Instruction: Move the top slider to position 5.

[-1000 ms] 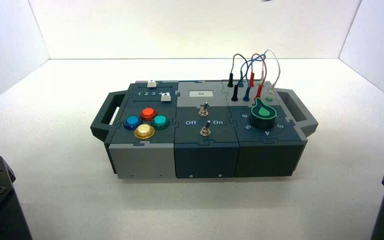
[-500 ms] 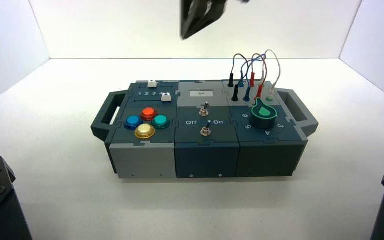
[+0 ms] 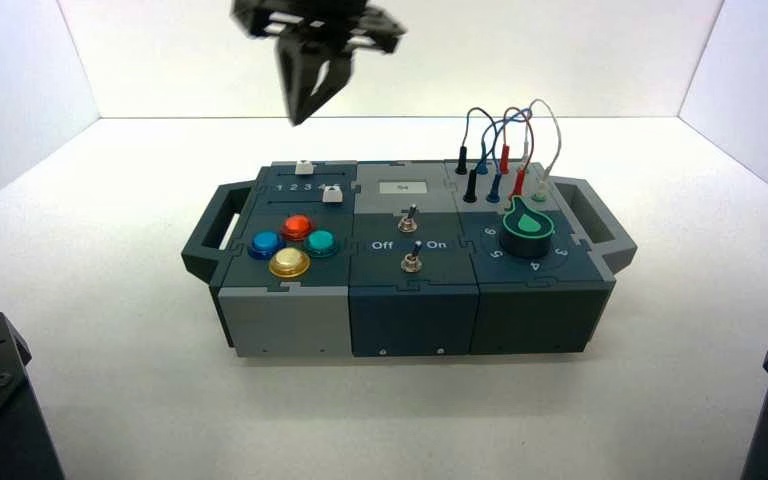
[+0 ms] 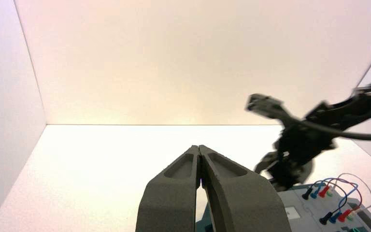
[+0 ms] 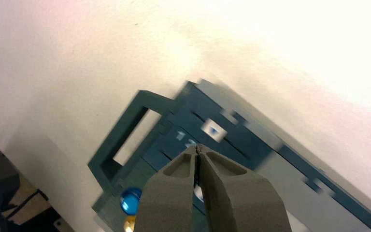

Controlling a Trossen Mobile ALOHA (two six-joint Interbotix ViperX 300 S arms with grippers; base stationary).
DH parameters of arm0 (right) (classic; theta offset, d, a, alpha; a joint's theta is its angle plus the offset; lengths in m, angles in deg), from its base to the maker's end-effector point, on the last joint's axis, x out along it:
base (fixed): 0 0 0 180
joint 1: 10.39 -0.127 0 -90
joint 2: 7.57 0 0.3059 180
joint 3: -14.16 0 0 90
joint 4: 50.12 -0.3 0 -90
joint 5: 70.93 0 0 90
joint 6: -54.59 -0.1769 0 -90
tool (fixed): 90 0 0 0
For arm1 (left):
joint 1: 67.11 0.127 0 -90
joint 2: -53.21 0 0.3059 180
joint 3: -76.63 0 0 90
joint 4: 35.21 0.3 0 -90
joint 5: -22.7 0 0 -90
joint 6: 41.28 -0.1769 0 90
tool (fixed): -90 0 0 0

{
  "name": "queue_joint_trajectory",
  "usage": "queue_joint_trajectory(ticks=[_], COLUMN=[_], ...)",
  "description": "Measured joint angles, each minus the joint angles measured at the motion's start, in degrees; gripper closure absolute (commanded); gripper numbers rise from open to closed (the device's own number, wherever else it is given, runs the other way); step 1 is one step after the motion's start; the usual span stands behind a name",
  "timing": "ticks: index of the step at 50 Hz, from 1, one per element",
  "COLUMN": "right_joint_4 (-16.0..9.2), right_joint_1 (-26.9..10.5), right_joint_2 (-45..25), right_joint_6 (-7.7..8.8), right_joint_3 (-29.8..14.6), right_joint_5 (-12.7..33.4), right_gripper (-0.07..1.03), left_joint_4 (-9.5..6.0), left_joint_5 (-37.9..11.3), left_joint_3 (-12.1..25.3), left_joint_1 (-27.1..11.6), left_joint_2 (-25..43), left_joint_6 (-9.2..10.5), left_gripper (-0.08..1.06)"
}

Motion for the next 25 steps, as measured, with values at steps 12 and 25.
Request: queue_joint_trajectory(ticks=[12, 25], right_joint_4=[-1.05, -1.23], right_joint_1=[-1.05, -1.05], right_joint_2=[-4.66, -7.29], right_joint_6=[0.0, 0.0], right_joint_3=[-3.52, -5.01], right_joint_5=[2.37, 2.29], right_gripper=[0.99, 0.99], left_joint_4=[0.09, 0.0], left_joint_5=[0.0, -0.09], left_joint_3=[0.0, 0.0], left_joint_1=[0.0, 0.0], left_joint_2=[0.0, 0.0], left_joint_6=[0.0, 0.0], left_gripper=[1.01, 1.01])
